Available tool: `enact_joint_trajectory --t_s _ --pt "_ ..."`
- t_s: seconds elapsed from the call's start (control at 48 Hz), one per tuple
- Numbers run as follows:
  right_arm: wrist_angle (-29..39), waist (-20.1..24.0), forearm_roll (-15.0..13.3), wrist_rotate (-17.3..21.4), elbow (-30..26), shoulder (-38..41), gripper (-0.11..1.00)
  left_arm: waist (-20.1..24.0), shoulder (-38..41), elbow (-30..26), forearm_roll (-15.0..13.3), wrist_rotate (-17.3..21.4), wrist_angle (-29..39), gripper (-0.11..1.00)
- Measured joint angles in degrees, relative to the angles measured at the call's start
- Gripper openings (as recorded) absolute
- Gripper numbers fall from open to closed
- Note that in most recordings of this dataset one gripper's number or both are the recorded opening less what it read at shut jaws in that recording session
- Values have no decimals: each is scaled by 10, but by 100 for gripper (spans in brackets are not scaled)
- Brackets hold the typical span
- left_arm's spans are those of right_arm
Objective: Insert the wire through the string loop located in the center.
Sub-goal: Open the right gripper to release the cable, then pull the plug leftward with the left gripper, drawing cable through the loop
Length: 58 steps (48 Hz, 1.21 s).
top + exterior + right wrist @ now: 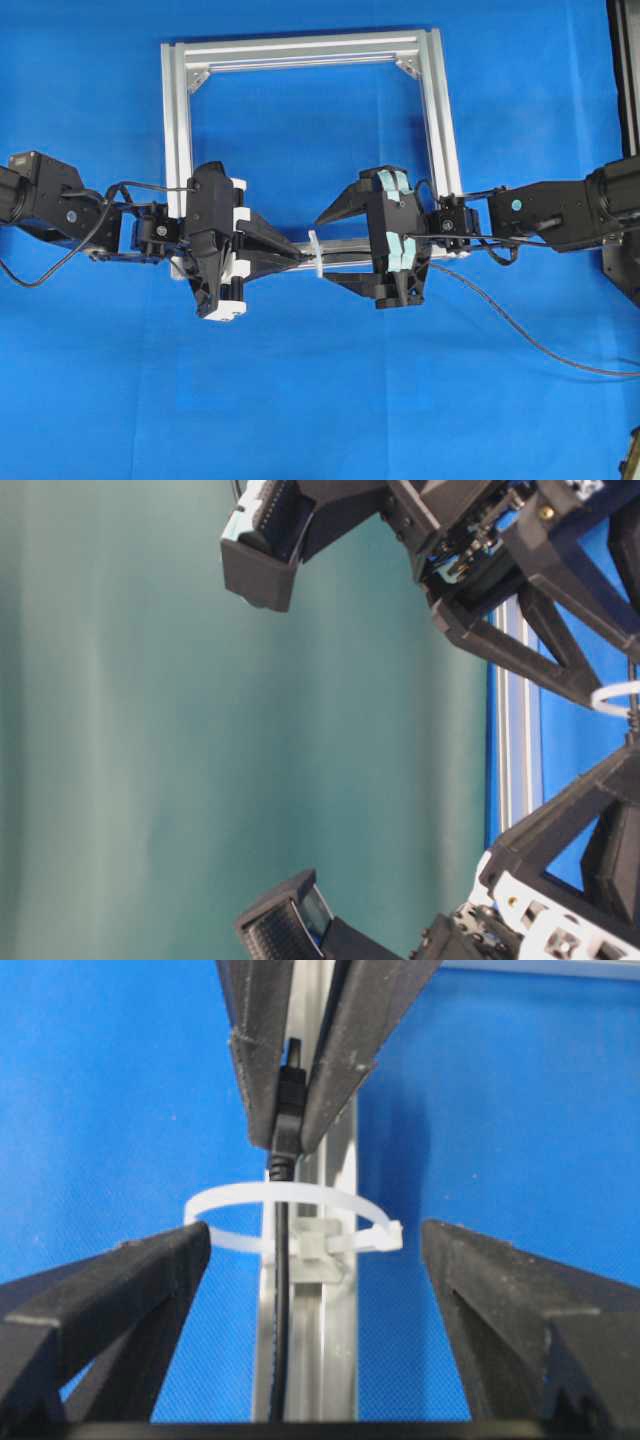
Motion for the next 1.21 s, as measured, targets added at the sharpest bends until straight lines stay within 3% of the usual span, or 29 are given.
enact_joint_trajectory --t_s 0.438,1.209 --pt "0 1 1 0 0 0 96 1 -4 10 0 -1 0 8" --pt "0 1 0 0 0 0 96 -10 -158 224 0 -1 -9 8"
